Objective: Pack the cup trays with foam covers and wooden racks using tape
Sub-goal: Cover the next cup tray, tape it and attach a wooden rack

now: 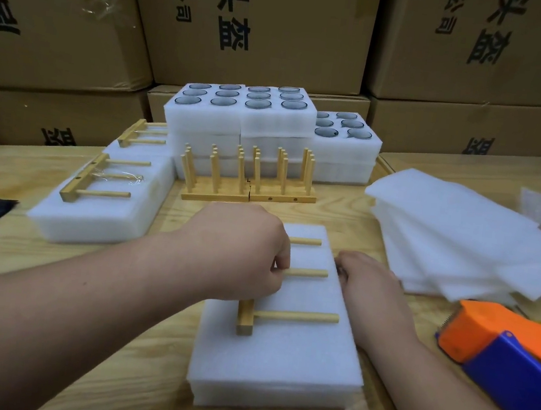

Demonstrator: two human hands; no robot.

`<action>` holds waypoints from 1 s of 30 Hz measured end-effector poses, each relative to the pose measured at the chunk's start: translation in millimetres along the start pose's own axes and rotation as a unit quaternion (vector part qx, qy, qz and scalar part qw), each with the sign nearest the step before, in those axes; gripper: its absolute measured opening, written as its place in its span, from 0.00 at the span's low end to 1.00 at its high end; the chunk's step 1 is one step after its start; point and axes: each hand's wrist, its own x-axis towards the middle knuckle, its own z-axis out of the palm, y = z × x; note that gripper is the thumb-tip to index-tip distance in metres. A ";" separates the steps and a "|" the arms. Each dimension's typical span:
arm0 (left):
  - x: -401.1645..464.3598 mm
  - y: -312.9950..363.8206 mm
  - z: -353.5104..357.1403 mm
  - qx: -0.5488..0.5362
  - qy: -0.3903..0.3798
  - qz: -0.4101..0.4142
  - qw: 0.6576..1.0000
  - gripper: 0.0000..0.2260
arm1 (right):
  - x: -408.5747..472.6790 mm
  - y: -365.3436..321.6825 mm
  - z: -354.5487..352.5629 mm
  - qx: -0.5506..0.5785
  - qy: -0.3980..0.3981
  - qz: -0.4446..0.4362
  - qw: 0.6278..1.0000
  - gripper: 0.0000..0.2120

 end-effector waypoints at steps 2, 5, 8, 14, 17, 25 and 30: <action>-0.7 -2.0 2.4 -0.004 0.009 0.006 1.000 0.07 | 0.0 0.2 0.0 0.003 -0.001 0.000 1.000 0.07; -3.3 -15.3 -1.8 -0.080 0.009 -0.010 0.997 0.14 | 0.3 0.6 0.1 0.001 -0.005 -0.001 1.000 0.07; -12.9 -36.9 -0.3 -0.293 0.097 -0.071 0.949 0.17 | 0.1 1.3 0.5 0.008 -0.007 0.000 1.000 0.08; -45.1 -56.6 90.5 -0.409 0.186 -0.279 0.849 0.15 | -0.7 0.4 -0.7 -0.002 -0.007 -0.001 1.000 0.08; -50.7 -58.6 127.5 -0.310 0.069 -0.268 0.910 0.19 | -1.6 -1.0 -2.4 0.001 -0.007 -0.001 1.000 0.08; -46.0 -55.0 130.7 -0.238 0.087 -0.261 0.931 0.17 | -3.6 -2.9 -6.8 0.016 -0.056 0.002 0.998 0.09; -45.7 -56.5 131.0 -0.225 0.087 -0.254 0.937 0.18 | -8.8 -1.2 -24.2 0.160 -0.024 0.075 0.984 0.15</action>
